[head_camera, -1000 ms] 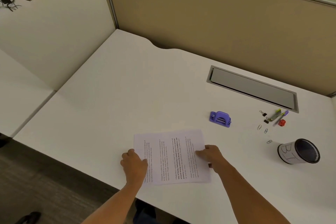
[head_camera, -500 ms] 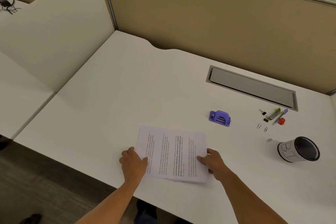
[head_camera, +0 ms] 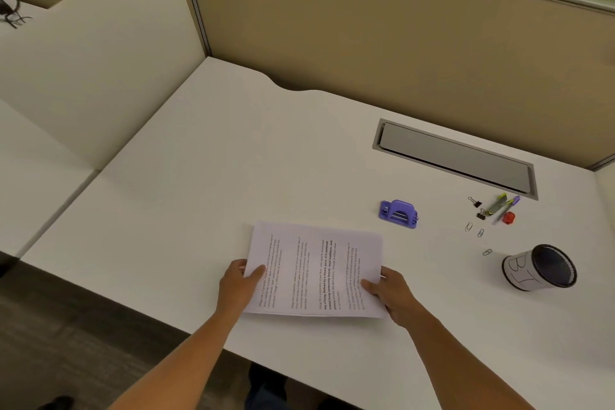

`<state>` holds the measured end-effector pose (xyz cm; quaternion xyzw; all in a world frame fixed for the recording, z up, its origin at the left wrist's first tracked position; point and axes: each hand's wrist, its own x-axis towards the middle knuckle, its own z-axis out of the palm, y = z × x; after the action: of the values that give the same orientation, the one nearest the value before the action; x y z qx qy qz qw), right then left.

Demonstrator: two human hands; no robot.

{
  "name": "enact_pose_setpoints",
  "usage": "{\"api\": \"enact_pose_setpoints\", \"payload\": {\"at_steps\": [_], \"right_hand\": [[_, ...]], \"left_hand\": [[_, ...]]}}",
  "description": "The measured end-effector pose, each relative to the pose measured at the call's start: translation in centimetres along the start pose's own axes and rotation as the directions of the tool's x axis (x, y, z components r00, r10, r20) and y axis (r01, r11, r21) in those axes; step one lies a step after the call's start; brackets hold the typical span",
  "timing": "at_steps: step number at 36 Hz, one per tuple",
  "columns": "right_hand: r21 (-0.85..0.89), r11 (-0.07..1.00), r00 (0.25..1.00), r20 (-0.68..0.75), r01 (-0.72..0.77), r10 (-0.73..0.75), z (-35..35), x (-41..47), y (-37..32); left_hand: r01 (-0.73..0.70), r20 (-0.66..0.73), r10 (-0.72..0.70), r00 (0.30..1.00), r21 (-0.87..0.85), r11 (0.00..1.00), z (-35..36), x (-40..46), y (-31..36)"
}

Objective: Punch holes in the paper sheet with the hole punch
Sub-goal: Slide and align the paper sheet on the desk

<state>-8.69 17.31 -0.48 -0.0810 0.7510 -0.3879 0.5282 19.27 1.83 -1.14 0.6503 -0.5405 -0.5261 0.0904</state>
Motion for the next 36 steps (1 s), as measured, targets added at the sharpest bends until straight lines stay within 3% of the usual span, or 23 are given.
{"api": "enact_pose_setpoints", "payload": {"at_steps": [5, 29, 36], "right_hand": [[0.014, 0.999, 0.999, 0.015, 0.048, -0.048, 0.0, -0.9, -0.7], [0.123, 0.98, 0.988, -0.011, 0.153, -0.153, -1.5, -2.8, -0.6], [0.127, 0.978, 0.985, -0.057, 0.168, -0.162, -4.0, -3.2, 0.7]], "left_hand": [[0.038, 0.124, -0.029, 0.992, -0.067, 0.997, -0.7, -0.1, 0.2], [-0.046, 0.12, 0.053, 0.991, -0.066, 0.997, -1.4, -0.9, 2.9], [-0.115, 0.108, 0.112, 0.988, 0.019, 0.993, 1.1, -1.9, 5.3]]}}
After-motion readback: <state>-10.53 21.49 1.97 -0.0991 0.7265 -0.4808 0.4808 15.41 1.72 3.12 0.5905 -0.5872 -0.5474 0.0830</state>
